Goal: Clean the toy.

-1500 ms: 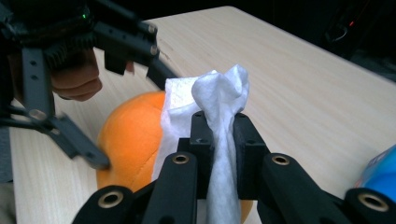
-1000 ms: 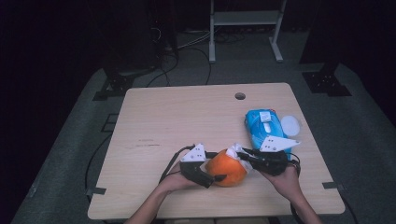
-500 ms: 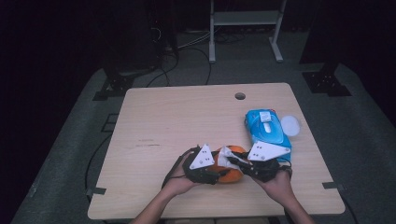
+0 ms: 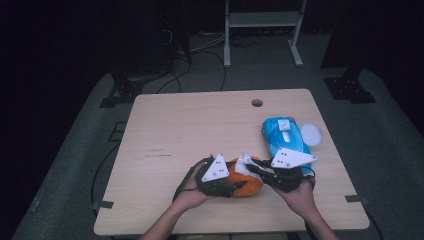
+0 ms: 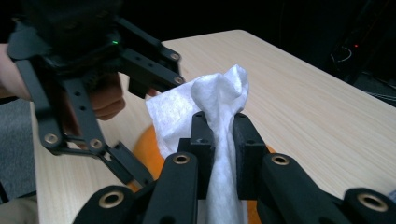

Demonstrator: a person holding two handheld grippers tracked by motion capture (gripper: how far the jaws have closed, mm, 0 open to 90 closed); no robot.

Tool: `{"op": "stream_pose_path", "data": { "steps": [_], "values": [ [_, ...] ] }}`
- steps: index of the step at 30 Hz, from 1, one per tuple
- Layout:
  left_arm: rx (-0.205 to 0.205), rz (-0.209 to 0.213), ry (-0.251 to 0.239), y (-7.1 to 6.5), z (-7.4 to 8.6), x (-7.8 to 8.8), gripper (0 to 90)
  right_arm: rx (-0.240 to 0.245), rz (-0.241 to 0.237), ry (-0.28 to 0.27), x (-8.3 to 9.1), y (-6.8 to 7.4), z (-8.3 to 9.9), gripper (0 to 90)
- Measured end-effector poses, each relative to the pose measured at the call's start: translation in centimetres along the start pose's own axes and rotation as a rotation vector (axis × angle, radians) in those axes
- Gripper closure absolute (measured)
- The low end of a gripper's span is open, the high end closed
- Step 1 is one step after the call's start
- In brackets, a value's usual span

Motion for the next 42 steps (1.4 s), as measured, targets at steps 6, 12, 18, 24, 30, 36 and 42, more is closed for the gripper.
{"op": "stream_pose_path", "data": {
  "steps": [6,12,18,24,30,36,42],
  "values": [
    [0.014,-0.012,-0.011,0.6,-0.1,0.6,39.9,-0.054,0.042,0.026,0.3,-2.0,1.4,80.2],
    [0.029,0.001,0.03,0.7,0.8,0.1,40.2,-0.065,0.02,0.038,0.0,-1.5,1.6,80.3],
    [0.037,0.001,0.032,0.8,1.1,0.0,39.9,-0.052,-0.016,0.036,-0.5,-0.6,1.4,80.2],
    [0.073,0.045,-0.001,1.2,1.9,-0.4,19.3,-0.072,-0.004,0.072,-0.5,-1.5,2.6,80.2],
    [0.125,0.07,-0.029,2.3,2.7,-0.1,11.1,-0.086,0.009,0.082,-0.3,-2.2,3.1,80.2],
    [0.171,0.089,-0.03,2.9,3.9,-0.3,7.6,-0.118,0.027,0.09,0.2,-3.4,3.7,80.1],
    [0.184,0.105,-0.034,2.9,4.8,-0.9,7.1,-0.167,0.038,0.094,0.4,-4.4,4.4,80.1]
  ]
}}
Point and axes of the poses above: each handheld gripper's, and its own axes: x roughly backward along the jaws, z roughly out of its underside, y roughly to its left, the point moved 5 cm from there along -x, roughly forward along the jaws, and after that the axes turned 10 degrees about -y, right-handed, at the moved point
